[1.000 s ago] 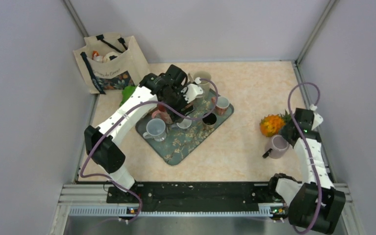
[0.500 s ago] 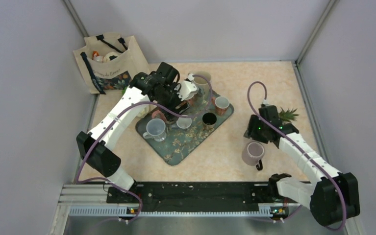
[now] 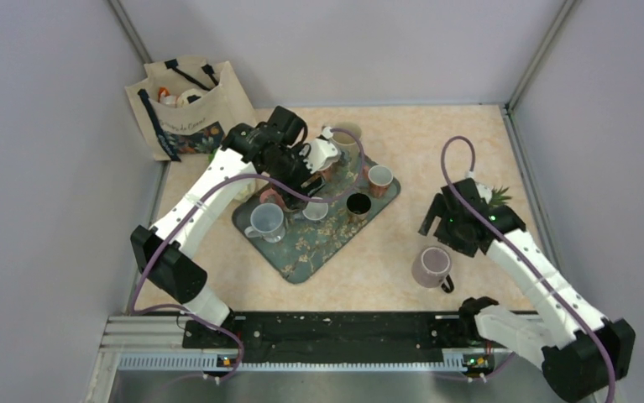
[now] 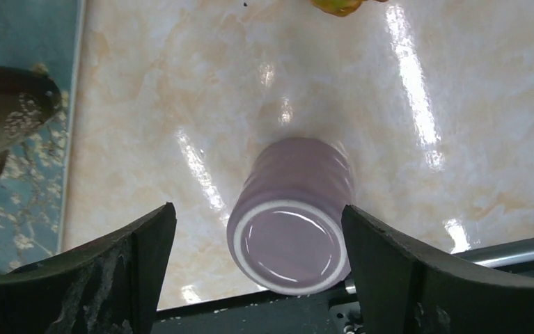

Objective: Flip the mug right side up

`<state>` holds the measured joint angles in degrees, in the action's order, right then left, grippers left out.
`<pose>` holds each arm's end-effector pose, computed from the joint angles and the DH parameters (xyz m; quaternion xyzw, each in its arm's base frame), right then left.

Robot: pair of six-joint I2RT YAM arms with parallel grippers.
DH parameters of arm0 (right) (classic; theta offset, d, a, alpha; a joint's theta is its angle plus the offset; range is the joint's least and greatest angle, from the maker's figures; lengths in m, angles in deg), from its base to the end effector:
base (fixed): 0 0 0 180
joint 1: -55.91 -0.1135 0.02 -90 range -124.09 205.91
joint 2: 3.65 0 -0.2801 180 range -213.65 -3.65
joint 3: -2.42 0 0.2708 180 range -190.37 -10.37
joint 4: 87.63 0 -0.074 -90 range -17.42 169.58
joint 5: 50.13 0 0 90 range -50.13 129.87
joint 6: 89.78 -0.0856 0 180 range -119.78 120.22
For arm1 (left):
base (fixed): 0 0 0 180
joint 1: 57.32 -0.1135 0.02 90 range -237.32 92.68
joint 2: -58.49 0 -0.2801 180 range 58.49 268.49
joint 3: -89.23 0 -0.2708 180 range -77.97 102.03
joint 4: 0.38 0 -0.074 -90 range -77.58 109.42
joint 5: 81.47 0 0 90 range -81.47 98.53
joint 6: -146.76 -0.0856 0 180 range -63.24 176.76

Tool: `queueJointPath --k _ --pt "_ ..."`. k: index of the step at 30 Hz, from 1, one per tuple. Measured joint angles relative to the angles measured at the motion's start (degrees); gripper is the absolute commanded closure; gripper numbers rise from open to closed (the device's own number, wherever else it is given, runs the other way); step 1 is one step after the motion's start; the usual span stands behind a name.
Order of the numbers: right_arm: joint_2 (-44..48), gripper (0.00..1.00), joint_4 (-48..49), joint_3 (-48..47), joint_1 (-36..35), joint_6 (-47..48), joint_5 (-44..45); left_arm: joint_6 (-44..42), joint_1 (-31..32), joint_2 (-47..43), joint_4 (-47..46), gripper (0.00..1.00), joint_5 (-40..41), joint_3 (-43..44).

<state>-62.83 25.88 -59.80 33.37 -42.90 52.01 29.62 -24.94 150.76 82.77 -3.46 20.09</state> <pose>0.2077 0.0667 0.2273 0.1968 0.9479 0.0373 0.2477 0.2907 -0.2054 0.3373 0.5015 0.8308 -0.1118 0.2141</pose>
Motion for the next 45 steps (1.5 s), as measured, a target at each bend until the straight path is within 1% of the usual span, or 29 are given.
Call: queueJointPath --k 2,6,8,11,14,16,17,19,21,22,25,27,29,31,33,35,39,41,45 --pt "4.5 0.16 -1.8 0.6 1.3 -2.8 0.2 0.0 0.0 0.0 0.0 0.24 -0.3 0.1" --pt "13.8 0.14 -3.1 0.7 5.7 -4.7 -0.2 0.0 0.0 0.0 0.0 0.24 -0.7 0.1" --pt "16.4 0.15 -2.9 1.5 8.1 -5.2 -2.1 0.0 0.0 0.0 0.0 0.24 -0.9 0.1" --pt "16.7 0.14 -2.4 5.7 10.5 -7.1 -5.9 0.0 0.0 0.0 0.1 0.24 -1.0 0.1" --pt "14.8 0.25 -2.5 11.5 11.1 -8.9 -9.9 0.0 0.0 0.0 0.1 0.24 -1.2 0.1" --pt "14.2 0.36 -2.0 13.9 11.1 -10.3 -12.3 0.0 0.0 0.0 0.1 0.24 -1.3 0.1" --pt "14.8 0.42 -0.5 14.9 11.2 -11.2 -13.2 0.0 0.0 0.0 0.2 0.24 -1.3 0.1" --pt "15.8 0.48 2.6 16.9 11.1 -13.3 -15.6 0.0 0.0 0.0 0.2 0.24 -1.4 0.2" --pt "16.6 0.5 7.2 19.4 10.0 -17.1 -18.0 0.0 0.0 0.0 0.3 0.24 -1.5 0.3" --pt "16.5 0.5 9.8 20.3 8.4 -19.6 -18.4 0.0 0.0 0.0 0.3 0.24 -1.5 0.4" --pt "14.9 0.5 15.4 21.4 2.8 -25.5 -16.7 0.0 0.0 0.0 0.4 0.24 -1.5 0.7" --pt "11.8 0.47 19.2 21.3 -0.5 -28.6 -15.0 0.0 0.0 0.0 0.4 0.24 -1.5 0.7" --pt "6.3 0.41 23.0 19.3 -3.3 -30.0 -13.2 -0.1 0.0 0.0 0.4 0.24 -1.5 0.8" --pt "0.7 0.35 23.6 15.3 -5.2 -28.7 -11.9 -0.2 0.0 0.0 0.4 0.24 -1.5 0.8" --pt "-6.1 0.31 21.7 9.0 -7.3 -24.7 -9.7 -0.3 0.0 0.0 0.4 0.24 -1.5 0.8" --pt "-8.6 0.28 19.9 4.7 -8.7 -19.9 -8.6 -0.3 0.0 0.0 0.4 0.24 -1.4 0.8" --pt "-6.9 0.27 16.6 0.6 -9.6 -8.7 -8.3 -0.5 0.0 0.0 0.4 0.24 -1.4 0.8" --pt "-5.1 0.27 15.3 0.4 -9.6 -2.8 -8.7 -0.5 0.0 0.0 0.4 0.24 -1.2 0.9" --pt "-3.3 0.27 14.7 1.9 -9.7 4.7 -11.0 -0.4 0.0 0.0 0.4 0.24 -1.2 1.3"
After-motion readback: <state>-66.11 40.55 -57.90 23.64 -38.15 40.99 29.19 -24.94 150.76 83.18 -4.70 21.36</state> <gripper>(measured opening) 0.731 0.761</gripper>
